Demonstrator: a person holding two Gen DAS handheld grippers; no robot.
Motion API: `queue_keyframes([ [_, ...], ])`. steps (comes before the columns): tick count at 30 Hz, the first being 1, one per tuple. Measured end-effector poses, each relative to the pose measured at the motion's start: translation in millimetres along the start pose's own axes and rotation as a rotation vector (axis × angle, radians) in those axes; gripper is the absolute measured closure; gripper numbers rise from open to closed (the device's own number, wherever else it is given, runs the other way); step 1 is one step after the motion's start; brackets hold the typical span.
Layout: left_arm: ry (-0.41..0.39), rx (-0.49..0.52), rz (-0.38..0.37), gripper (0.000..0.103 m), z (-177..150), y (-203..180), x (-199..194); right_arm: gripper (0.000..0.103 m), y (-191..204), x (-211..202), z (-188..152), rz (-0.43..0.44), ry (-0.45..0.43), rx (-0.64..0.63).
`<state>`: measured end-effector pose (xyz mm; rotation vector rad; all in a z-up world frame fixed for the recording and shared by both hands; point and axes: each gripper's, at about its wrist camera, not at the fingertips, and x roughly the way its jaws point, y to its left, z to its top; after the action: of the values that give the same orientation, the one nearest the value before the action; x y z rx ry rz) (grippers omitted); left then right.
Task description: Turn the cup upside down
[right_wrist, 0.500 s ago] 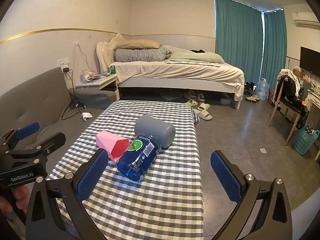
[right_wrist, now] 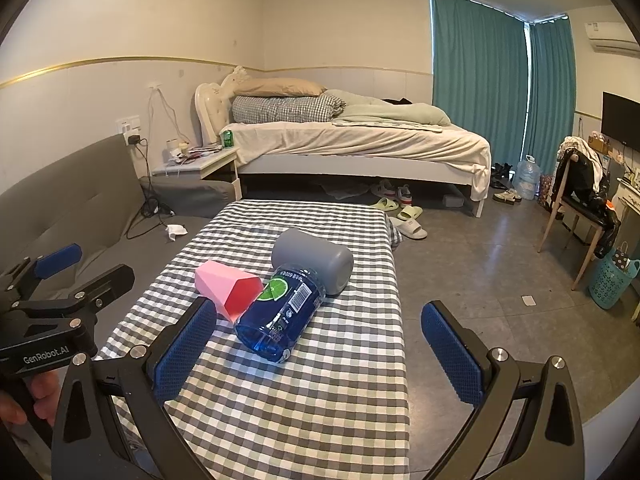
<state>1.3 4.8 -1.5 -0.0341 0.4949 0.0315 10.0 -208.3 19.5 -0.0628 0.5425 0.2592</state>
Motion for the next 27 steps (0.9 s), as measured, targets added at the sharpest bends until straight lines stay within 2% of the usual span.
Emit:
queue_keyframes([
  [19, 0.015, 0.007, 0.008, 0.000, -3.7, -1.0, 3.7, 0.000, 4.8, 5.0, 0.2, 0.034, 0.020, -0.002],
  [23, 0.036, -0.002, 0.018, 0.000, -3.4, 3.4, 7.5, 0.000, 8.7, 6.8, 5.6, 0.029, 0.010, -0.051],
  [27, 0.060, -0.029, 0.043, 0.000, 4.1, 12.2, 16.8, 0.000, 3.2, 23.0, 15.3, 0.061, 0.031, -0.073],
])
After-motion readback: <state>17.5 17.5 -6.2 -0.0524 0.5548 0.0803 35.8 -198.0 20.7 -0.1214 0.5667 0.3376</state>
